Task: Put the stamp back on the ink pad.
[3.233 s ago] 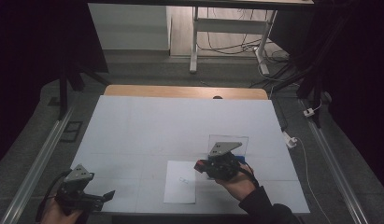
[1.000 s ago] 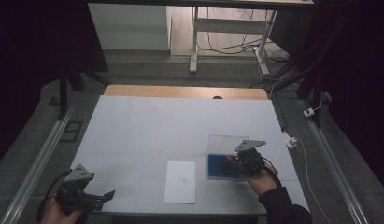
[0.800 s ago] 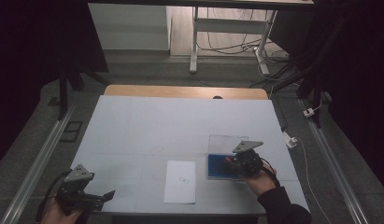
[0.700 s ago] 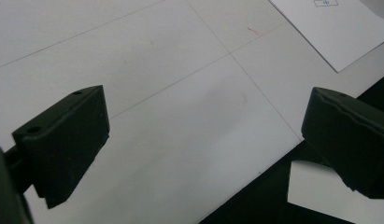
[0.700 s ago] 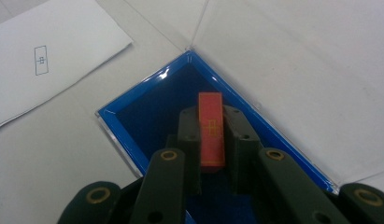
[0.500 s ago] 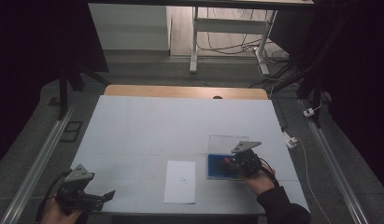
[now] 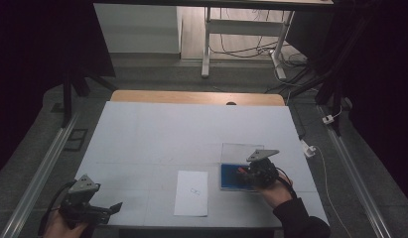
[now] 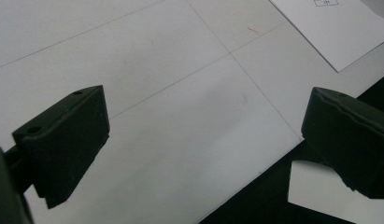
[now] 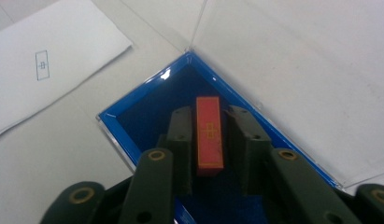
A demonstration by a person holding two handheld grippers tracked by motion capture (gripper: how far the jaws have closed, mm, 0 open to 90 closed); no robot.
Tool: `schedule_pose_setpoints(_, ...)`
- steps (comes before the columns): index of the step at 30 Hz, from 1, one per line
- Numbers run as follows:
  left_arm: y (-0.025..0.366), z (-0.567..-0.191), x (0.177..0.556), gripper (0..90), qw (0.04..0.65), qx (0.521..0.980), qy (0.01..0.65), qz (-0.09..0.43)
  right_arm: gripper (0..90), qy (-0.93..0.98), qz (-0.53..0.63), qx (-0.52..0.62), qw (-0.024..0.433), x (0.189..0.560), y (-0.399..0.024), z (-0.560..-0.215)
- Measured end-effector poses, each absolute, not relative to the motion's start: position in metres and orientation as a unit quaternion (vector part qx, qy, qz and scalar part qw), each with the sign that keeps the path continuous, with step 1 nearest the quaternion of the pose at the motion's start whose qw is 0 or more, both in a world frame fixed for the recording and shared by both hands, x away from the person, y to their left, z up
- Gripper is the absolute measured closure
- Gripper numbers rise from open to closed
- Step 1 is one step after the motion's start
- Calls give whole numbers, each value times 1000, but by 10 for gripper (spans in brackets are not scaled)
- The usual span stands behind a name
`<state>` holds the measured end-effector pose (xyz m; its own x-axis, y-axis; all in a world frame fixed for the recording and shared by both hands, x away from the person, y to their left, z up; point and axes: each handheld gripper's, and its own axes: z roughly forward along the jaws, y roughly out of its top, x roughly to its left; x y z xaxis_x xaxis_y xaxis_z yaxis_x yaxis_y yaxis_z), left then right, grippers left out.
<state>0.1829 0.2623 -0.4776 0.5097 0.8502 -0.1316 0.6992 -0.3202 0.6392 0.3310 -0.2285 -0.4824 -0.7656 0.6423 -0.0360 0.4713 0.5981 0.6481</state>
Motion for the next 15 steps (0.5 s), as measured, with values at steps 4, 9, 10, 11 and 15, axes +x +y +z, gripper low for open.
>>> schedule_pose_setpoints(4,262,-478,183,12,329,804,482,115,619,878,327,321,140,330,-230,-478)
schedule_pose_setpoints(9,262,-478,183,12,328,804,482,115,496,871,335,329,142,329,-231,-474)
schedule_pose_setpoints(10,262,-478,183,12,328,804,482,115,469,871,335,330,144,329,-231,-474)
schedule_pose_setpoints(11,262,-478,183,12,328,804,482,115,441,870,337,331,143,329,-230,-474)
schedule_pose_setpoints(15,262,-478,183,12,329,804,482,115,340,869,340,330,145,327,-228,-472)
